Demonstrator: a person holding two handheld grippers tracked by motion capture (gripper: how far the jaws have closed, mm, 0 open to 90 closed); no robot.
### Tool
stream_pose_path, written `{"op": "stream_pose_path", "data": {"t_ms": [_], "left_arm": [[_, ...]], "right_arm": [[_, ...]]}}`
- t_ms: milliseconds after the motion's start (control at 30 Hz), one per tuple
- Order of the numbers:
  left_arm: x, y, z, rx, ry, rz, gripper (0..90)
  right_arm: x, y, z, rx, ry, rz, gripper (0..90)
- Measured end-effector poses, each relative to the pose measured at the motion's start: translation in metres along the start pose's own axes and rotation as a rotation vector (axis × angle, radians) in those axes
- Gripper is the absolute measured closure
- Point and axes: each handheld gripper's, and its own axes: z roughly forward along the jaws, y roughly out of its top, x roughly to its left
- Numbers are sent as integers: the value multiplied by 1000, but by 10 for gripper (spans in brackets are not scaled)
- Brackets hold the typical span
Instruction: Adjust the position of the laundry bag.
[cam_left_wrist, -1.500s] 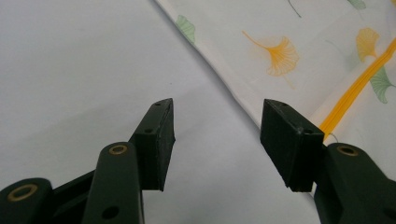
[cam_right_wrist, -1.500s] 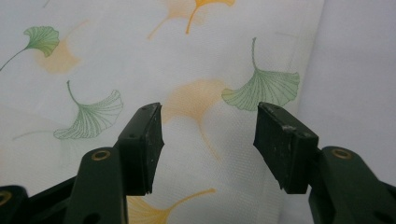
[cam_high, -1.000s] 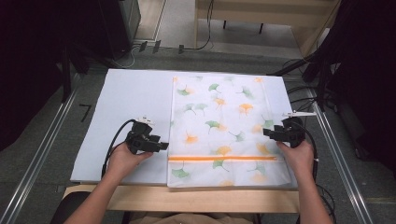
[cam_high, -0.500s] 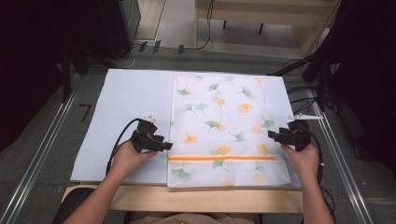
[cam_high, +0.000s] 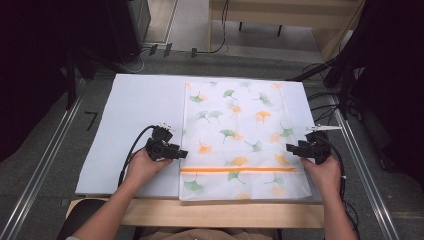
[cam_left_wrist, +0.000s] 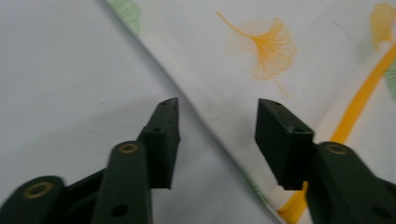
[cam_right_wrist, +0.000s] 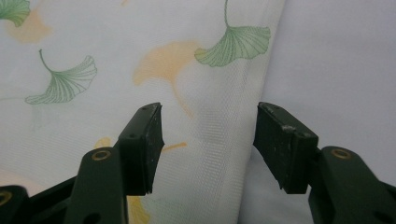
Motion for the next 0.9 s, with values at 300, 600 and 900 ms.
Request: {"op": "stream_pose_path", "data": {"t_ms": [300, 600, 900], "left_arm": [[-3, 1, 4, -15, -4, -18, 615], [-4, 0, 6, -23, 11, 25, 707], [-3, 1, 7, -28, 26, 14, 804]], "right_arm": [[-1, 1, 12, 30, -1, -11, 441], [1, 3, 17, 23, -18, -18, 456], [-1, 3, 18, 13, -42, -10, 496]]}}
